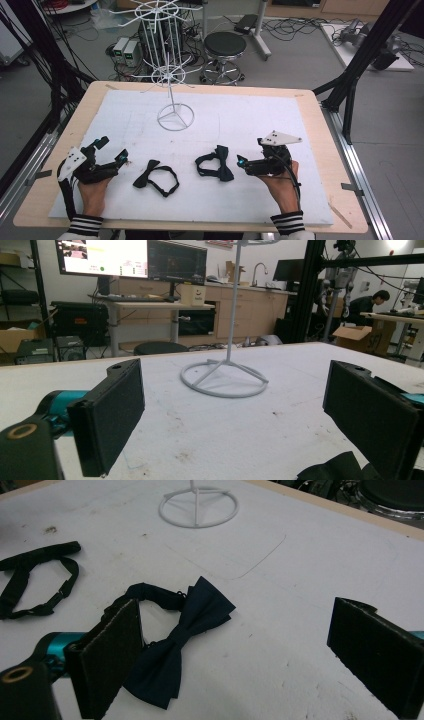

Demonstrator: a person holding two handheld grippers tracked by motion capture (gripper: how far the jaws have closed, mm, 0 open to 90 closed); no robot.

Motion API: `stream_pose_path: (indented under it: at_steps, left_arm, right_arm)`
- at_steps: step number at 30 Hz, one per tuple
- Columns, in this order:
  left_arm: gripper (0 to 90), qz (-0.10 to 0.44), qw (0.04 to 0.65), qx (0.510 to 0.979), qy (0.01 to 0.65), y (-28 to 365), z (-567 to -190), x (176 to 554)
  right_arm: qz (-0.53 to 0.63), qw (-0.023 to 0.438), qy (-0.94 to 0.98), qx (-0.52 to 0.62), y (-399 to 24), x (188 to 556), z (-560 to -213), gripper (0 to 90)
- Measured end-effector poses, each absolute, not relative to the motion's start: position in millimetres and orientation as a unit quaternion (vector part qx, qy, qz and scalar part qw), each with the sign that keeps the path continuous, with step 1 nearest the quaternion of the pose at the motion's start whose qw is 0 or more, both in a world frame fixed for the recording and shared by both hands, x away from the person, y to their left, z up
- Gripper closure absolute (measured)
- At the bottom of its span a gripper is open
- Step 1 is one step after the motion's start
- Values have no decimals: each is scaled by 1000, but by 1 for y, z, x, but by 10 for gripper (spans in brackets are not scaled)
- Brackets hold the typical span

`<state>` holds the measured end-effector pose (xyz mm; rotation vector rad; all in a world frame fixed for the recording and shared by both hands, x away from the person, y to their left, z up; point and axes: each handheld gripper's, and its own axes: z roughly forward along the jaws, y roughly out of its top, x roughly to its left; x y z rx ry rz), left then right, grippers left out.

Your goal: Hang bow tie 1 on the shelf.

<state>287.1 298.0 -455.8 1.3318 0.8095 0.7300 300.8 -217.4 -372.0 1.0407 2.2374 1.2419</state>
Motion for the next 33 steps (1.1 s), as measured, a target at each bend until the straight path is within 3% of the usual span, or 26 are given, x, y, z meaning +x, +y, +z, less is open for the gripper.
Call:
stream_pose_path:
  at_steps: [10, 14, 29, 33]
  left_arm:
    - [100, 322, 651, 588, 356, 298, -456, 287]
    - [101, 322, 652, 587, 356, 298, -456, 287]
    - [101, 322, 652, 587, 356, 298, -456, 287]
    - [100, 322, 652, 587, 357, 299, -456, 287]
  right_arm:
    - [389, 150, 837, 355, -193, 312, -374, 72]
    - [360, 129, 862, 331, -180, 316, -378, 153]
    - [317, 116, 861, 380, -159, 329, -392, 156]
    - [298, 110, 864, 392, -153, 334, -397, 196]
